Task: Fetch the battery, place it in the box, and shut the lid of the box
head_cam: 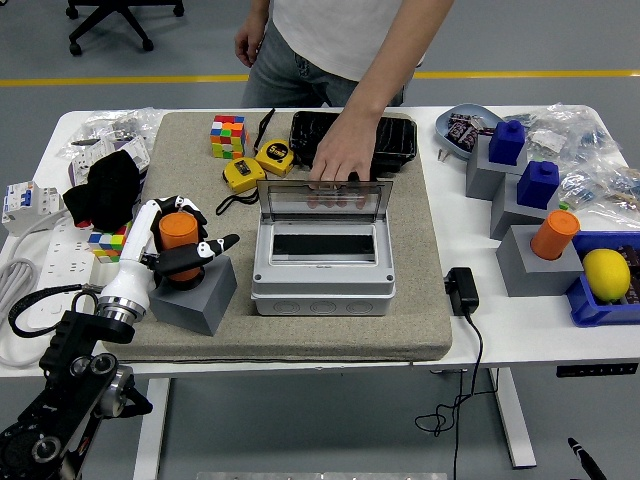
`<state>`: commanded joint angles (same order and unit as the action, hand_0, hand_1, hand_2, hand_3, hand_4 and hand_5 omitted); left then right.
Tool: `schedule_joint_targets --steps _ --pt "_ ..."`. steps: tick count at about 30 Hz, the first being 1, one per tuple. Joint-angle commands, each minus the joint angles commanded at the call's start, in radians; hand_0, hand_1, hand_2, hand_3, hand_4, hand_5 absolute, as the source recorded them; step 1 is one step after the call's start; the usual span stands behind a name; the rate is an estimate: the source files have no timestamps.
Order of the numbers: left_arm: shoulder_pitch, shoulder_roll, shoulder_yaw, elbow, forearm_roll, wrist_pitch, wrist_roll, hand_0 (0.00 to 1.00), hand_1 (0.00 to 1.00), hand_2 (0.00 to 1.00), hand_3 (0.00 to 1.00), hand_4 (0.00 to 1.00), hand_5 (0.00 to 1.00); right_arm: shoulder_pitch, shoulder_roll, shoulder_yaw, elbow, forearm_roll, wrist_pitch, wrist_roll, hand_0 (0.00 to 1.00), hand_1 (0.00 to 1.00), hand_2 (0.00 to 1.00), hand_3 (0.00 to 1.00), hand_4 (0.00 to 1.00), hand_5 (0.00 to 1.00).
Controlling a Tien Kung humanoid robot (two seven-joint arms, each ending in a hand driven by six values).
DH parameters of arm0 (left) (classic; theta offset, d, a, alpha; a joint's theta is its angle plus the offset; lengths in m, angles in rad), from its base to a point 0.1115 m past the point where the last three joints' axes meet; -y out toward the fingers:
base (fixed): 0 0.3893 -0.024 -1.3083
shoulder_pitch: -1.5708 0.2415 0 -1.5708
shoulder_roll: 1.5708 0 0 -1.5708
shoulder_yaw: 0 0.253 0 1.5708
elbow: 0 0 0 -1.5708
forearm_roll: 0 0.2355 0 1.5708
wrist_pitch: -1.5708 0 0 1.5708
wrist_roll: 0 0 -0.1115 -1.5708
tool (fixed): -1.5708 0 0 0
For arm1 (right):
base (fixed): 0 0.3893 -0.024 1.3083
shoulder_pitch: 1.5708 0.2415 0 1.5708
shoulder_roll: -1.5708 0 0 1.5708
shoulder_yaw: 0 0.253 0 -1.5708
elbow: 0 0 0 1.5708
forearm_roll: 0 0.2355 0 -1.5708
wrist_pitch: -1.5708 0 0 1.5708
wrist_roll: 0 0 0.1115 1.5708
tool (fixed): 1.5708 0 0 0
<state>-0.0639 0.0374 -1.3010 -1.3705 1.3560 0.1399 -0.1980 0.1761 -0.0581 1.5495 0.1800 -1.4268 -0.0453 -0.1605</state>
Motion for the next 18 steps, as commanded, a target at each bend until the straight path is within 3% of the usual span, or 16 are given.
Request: schedule_joint_targets --steps 9,13,14,18 --pt "-0.012 0.011 0.027 -0.042 -0.032 0.012 -0.033 0.083 0.051 0.048 0.038 0.998 0.019 0.000 0.001 -0.001 0.000 0.001 0.000 0.001 0.776 0.701 0.720 0.766 0.998 0.998" --pt "-0.023 0.023 0.055 -0.067 -0.025 0.056 -0.046 0.083 0.051 0.048 0.038 0.998 0.019 0.000 0.001 -0.001 0.000 0.001 0.000 0.001 0.776 0.701 0.720 0.766 0.998 0.998" --pt "-0.027 0.028 0.066 -0.074 -0.027 0.071 -0.050 0.052 0.021 0.026 0.010 0.998 0.099 0.000 0.001 0.000 0.000 0.000 0.000 0.000 0.777 0.701 0.720 0.766 0.998 0.998" --pt "-0.047 0.046 0.102 -0.094 0.011 0.118 -0.059 0.052 0.021 0.026 0.010 0.998 0.099 0.002 -0.001 0.000 0.000 -0.003 0.000 0.000 0.777 0.701 0.720 0.766 0.998 0.998"
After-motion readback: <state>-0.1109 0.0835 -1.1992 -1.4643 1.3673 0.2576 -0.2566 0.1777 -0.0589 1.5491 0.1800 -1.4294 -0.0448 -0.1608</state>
